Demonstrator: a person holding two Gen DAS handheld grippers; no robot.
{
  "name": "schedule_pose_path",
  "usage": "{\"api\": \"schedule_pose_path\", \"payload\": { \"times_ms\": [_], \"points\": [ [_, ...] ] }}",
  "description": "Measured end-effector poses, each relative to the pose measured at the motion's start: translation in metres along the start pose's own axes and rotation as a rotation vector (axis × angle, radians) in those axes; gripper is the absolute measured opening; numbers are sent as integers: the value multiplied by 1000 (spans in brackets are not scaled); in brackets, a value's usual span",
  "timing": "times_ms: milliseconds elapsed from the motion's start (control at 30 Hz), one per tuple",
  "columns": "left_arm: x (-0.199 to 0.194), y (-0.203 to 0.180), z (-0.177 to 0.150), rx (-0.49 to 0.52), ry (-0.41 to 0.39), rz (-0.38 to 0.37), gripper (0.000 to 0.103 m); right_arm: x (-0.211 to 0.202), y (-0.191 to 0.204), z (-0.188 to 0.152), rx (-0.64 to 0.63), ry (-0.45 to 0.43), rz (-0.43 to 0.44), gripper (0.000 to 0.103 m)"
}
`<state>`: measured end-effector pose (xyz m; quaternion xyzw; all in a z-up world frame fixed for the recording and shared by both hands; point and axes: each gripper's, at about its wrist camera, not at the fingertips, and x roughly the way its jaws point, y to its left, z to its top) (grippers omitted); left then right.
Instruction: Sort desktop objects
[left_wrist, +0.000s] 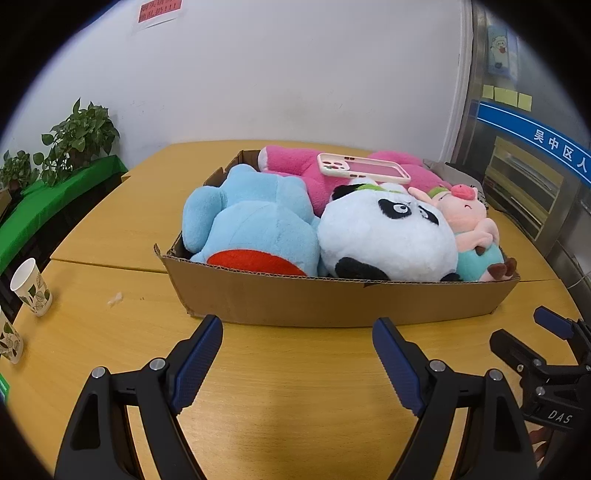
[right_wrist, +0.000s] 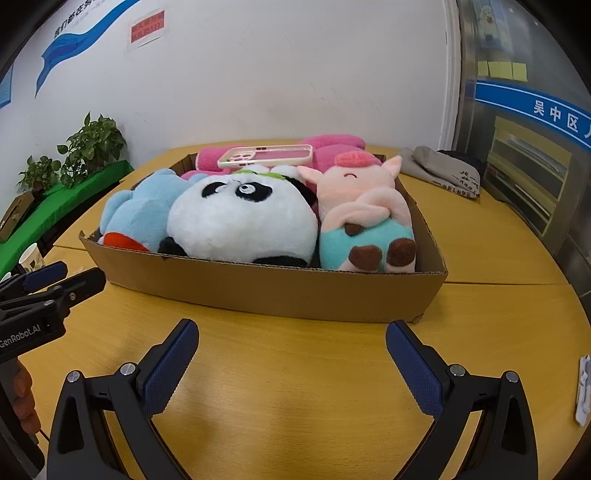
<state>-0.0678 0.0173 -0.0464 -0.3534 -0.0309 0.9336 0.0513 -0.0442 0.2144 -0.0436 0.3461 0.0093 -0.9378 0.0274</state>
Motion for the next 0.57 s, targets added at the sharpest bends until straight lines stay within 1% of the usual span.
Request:
{"api": "schedule_pose_path", "payload": {
  "times_ms": [167, 333, 500, 567],
  "points": [
    [0, -2, 0, 3, 0, -12, 83, -2, 0, 0, -8, -8, -2, 103],
    [-1, -6, -1, -4, 9, -48, 83, -3, -3, -3, 1, -3, 0, 103],
    [-3, -9, -7, -10, 32, 1, 83, -5, -5, -5, 3, -4, 3, 103],
    [-3, -10, -8, 4, 36, -24, 83, -6, -5, -5, 3, -5, 5, 103]
  ]
}}
